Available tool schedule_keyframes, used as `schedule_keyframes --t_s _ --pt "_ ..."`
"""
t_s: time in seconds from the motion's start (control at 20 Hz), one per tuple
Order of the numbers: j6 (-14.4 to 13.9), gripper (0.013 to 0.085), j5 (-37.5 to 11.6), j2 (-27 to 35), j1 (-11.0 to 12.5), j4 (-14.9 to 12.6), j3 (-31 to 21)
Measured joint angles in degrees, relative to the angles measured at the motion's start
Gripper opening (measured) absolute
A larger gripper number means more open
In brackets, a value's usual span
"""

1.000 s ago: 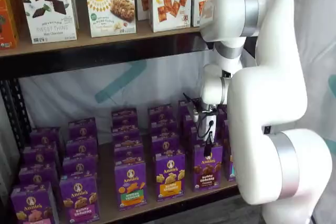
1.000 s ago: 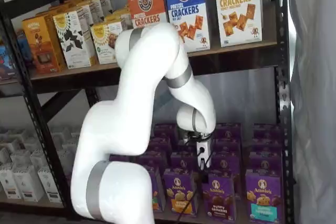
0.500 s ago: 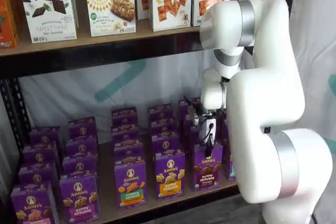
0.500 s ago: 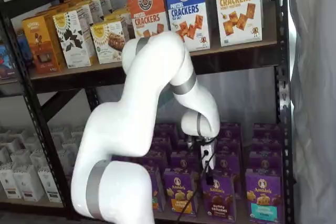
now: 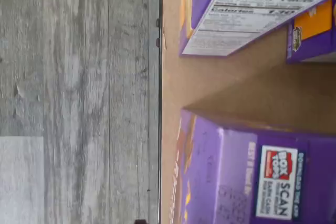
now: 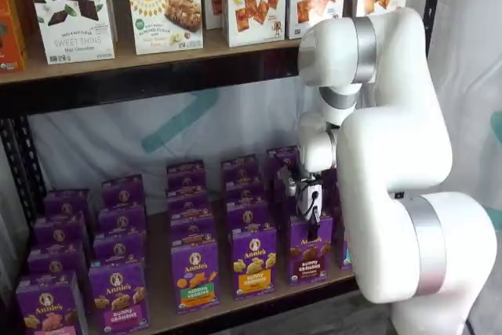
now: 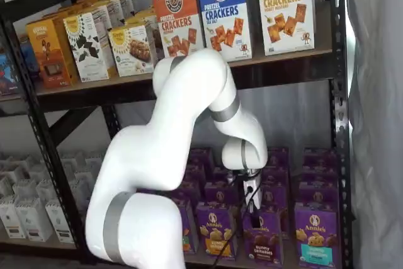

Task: Pick up the purple box with a brown patch in the center, on the bottom shelf, the fifth box from the left

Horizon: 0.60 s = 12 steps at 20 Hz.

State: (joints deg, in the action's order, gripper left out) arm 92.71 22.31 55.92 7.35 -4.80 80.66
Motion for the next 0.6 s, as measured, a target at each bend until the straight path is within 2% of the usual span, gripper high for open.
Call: schedule_keyframes --t_s 0.6 --pt "-1.77 0.0850 1.63 1.04 0.05 -2.00 1.31"
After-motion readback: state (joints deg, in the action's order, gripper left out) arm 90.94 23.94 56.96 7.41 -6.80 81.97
